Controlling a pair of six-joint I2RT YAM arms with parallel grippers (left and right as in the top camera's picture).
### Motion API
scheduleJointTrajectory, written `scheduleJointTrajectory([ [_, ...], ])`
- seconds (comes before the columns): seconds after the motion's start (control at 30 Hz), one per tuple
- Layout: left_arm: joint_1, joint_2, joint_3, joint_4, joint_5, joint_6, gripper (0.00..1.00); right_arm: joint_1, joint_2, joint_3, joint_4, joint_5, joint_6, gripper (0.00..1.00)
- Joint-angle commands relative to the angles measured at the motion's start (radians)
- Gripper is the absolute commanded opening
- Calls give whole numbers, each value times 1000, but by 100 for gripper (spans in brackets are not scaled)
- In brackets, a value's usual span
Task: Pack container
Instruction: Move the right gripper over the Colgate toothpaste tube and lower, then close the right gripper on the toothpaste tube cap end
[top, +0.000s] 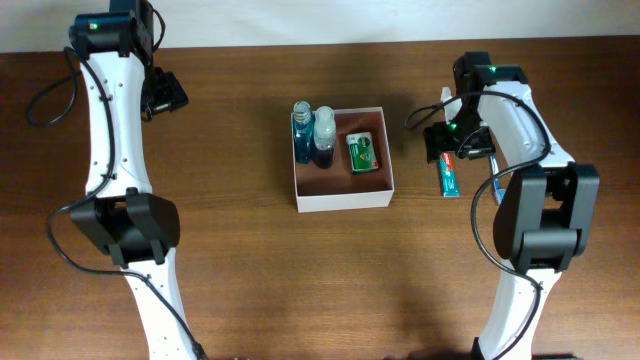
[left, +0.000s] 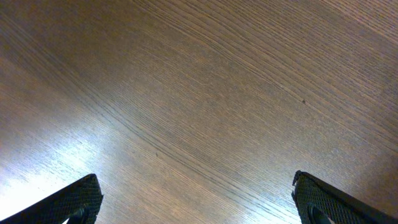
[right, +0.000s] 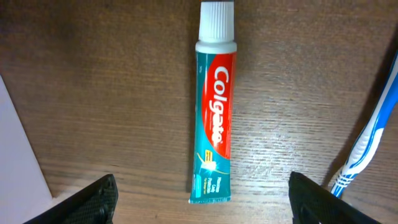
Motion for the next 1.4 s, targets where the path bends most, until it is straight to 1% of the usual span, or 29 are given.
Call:
scheduleJointTrajectory([
  [0.0, 3, -30, -2, -1, 0, 8, 99, -6, 24, 18, 3, 16, -3, 82],
  [0.2, 3, -30, -2, -1, 0, 8, 99, -6, 25, -8, 20, 17, -3, 83],
  [0.43, 3, -30, -2, -1, 0, 8, 99, -6, 25, -67, 84, 17, -3, 83],
  [0.73, 3, -30, -2, -1, 0, 8, 99, -7, 25, -110, 117, 35, -3, 82],
  [1.17, 3, -30, -2, -1, 0, 8, 99, -6, 25, -191, 212, 35, -3, 83],
  [1.3, 3, -30, -2, -1, 0, 8, 99, -6, 25, -210, 231, 35, -3, 82],
  [1.37, 3, -30, -2, -1, 0, 8, 99, -6, 25, -214, 235, 35, -3, 77],
])
